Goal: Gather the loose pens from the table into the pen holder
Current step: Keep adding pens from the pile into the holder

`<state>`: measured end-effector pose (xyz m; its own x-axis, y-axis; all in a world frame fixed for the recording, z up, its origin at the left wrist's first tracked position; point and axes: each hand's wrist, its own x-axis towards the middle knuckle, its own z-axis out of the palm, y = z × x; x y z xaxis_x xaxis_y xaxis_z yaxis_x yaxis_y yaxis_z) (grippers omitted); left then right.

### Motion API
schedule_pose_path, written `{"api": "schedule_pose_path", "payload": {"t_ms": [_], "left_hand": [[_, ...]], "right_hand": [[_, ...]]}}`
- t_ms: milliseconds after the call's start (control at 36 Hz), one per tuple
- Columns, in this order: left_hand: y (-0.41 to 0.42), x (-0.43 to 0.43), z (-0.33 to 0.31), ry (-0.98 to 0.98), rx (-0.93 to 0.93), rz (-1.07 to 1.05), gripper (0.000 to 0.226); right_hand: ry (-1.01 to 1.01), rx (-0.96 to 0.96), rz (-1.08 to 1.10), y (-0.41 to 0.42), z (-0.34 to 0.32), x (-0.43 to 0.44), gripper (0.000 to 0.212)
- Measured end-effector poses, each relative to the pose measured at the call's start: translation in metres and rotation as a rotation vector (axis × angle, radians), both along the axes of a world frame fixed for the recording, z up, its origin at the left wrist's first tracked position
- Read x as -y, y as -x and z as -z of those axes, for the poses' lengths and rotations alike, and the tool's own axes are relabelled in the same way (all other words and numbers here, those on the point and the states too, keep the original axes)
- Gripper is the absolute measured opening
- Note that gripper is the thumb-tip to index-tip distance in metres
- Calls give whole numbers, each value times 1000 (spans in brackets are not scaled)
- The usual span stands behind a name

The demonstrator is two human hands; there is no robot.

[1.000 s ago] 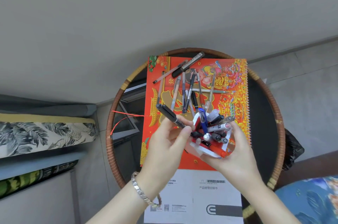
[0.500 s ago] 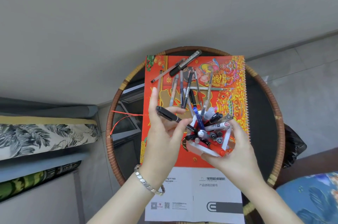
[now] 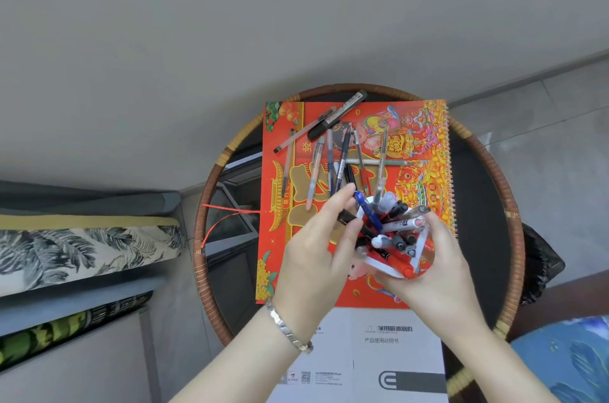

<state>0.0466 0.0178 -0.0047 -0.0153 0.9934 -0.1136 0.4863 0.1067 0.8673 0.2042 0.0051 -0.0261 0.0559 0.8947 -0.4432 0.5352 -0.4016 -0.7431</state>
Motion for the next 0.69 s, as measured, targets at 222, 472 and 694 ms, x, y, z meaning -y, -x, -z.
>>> {"api": "schedule_pose_path", "payload": {"t_ms": [222, 472, 694], "left_hand": [[-6, -16, 24, -214, -312, 269, 51], [9, -78, 25, 157, 310, -269, 39], [48, -143, 97, 344, -602, -150, 34]], "right_hand": [[-75, 55, -5, -6, 0, -21, 94], [3, -43, 79, -10, -5, -34, 102], [-54, -72, 44, -8, -2, -41, 78]]}}
